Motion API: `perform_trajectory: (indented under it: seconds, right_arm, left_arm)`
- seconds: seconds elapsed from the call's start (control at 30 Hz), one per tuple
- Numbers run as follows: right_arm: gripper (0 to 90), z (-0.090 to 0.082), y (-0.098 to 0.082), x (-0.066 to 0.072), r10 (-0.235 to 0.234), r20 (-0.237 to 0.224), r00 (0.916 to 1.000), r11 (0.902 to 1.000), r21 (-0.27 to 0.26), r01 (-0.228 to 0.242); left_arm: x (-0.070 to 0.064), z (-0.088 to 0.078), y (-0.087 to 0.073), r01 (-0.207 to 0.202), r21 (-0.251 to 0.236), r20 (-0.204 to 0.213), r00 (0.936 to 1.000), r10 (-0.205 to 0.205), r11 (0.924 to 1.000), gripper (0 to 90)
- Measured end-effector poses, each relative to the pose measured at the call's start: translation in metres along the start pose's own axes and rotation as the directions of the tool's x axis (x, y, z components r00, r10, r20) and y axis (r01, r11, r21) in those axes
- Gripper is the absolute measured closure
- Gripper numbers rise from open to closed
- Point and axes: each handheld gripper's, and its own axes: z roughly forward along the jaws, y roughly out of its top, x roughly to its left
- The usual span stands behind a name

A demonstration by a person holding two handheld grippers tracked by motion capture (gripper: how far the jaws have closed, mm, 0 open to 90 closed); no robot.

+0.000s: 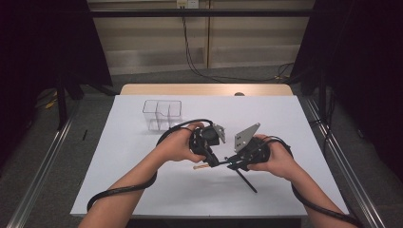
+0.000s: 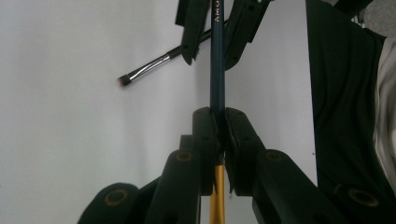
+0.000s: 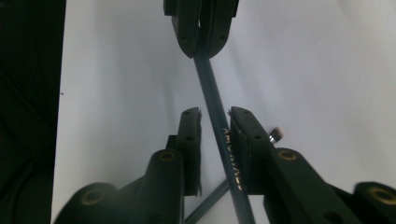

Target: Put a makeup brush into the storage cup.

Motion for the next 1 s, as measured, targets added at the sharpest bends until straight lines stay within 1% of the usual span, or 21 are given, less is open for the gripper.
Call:
perform_trajectory:
  seconds: [0.07, 0.17, 0.2, 0.3, 0.33, 0.4, 0.43, 0.47, 0.5, 0.6, 0.63, 0.7, 0.77, 0.83, 0.87, 0.9, 0.93, 0.97, 1.0]
  right_arm:
    - [82.2, 0.001, -0.001, 0.000, 0.004, -0.005, 1.0000, 1.0000, -0.001, -0.004]
    - [83.4, 0.004, -0.004, -0.001, 0.014, -0.022, 0.9997, 0.9999, 0.001, -0.013]
    - [83.6, 0.005, -0.005, 0.000, 0.013, -0.024, 0.9996, 0.9999, 0.002, -0.013]
    - [83.6, 0.007, -0.008, -0.001, 0.031, -0.030, 0.9991, 0.9994, -0.012, -0.032]
    - [83.6, 0.008, -0.008, -0.001, 0.033, -0.031, 0.9990, 0.9994, -0.014, -0.033]
    - [83.7, 0.009, -0.009, -0.001, 0.035, -0.031, 0.9989, 0.9993, -0.012, -0.036]
    - [83.7, 0.009, -0.009, -0.001, 0.040, -0.034, 0.9986, 0.9991, -0.011, -0.040]
    - [83.7, 0.010, -0.009, -0.001, 0.042, -0.036, 0.9985, 0.9990, -0.011, -0.043]
    - [83.7, 0.010, -0.009, -0.001, 0.040, -0.038, 0.9985, 0.9991, -0.015, -0.041]
    - [82.3, 0.009, -0.008, -0.001, 0.042, -0.029, 0.9987, 0.9989, -0.018, -0.043]
    - [79.4, 0.009, -0.007, -0.001, 0.042, -0.028, 0.9987, 0.9989, -0.020, -0.043]
    - [75.4, 0.007, -0.007, -0.002, 0.047, -0.017, 0.9988, 0.9984, -0.031, -0.047]
    - [74.2, 0.004, -0.006, -0.002, 0.042, -0.010, 0.9991, 0.9985, -0.034, -0.042]
    - [73.8, 0.000, -0.005, -0.002, 0.042, -0.004, 0.9991, 0.9982, -0.042, -0.043]
    - [73.8, -0.002, -0.005, -0.003, 0.041, -0.002, 0.9992, 0.9980, -0.047, -0.041]
    - [73.0, -0.003, -0.004, -0.003, 0.042, 0.000, 0.9991, 0.9981, -0.045, -0.042]
    - [71.7, -0.004, -0.004, -0.003, 0.035, 0.003, 0.9994, 0.9984, -0.045, -0.035]
    - [71.7, -0.005, -0.003, -0.003, 0.030, 0.004, 0.9995, 0.9985, -0.046, -0.030]
    - [70.9, -0.006, -0.001, -0.002, 0.029, 0.005, 0.9996, 0.9987, -0.042, -0.029]
  left_arm:
    - [0.000, 0.000, 0.000, -0.001, 0.000, 0.010, 0.9999, 0.001, 1.0000, 83.5]
    - [0.001, 0.000, 0.000, -0.004, 0.002, 0.011, 0.9999, 0.004, 1.0000, 83.5]
    - [0.002, -0.001, 0.000, -0.016, 0.008, 0.009, 0.9998, 0.016, 0.9998, 83.4]
    - [0.002, -0.001, -0.001, -0.011, 0.009, 0.012, 0.9999, 0.011, 0.9999, 83.4]
    - [0.001, -0.001, -0.001, 0.000, 0.002, 0.012, 0.9999, 0.000, 1.0000, 83.4]
    - [0.001, -0.001, -0.001, -0.001, 0.001, 0.008, 1.0000, 0.001, 1.0000, 83.4]
    - [0.002, -0.002, -0.001, -0.012, 0.007, 0.008, 0.9999, 0.012, 0.9999, 83.4]
    - [0.001, -0.002, -0.001, -0.005, 0.008, 0.011, 0.9999, 0.005, 1.0000, 83.4]
    - [0.002, -0.002, 0.000, -0.018, 0.020, 0.008, 0.9998, 0.018, 0.9996, 83.4]
    - [0.003, -0.001, 0.000, -0.028, 0.038, 0.004, 0.9996, 0.028, 0.9989, 83.5]
    - [0.003, 0.000, 0.000, -0.025, 0.039, -0.001, 0.9997, 0.025, 0.9989, 83.5]
    - [0.004, 0.001, 0.000, -0.026, 0.059, -0.005, 0.9997, 0.026, 0.9980, 83.5]
    - [0.004, 0.003, -0.002, -0.018, 0.057, -0.011, 0.9998, 0.019, 0.9982, 83.5]
    - [0.005, 0.003, -0.002, -0.018, 0.061, -0.006, 0.9998, 0.018, 0.9980, 83.5]
    - [0.005, 0.004, -0.002, -0.017, 0.068, -0.008, 0.9998, 0.018, 0.9975, 83.5]
    - [0.005, 0.005, -0.002, -0.020, 0.083, -0.020, 0.9996, 0.022, 0.9964, 83.5]
    - [0.005, 0.005, -0.001, -0.017, 0.087, -0.018, 0.9996, 0.019, 0.9960, 83.5]
    - [0.006, 0.006, -0.001, -0.019, 0.089, -0.007, 0.9998, 0.020, 0.9959, 83.5]
    - [0.005, 0.007, -0.002, -0.011, 0.083, -0.009, 0.9999, 0.012, 0.9965, 83.5]
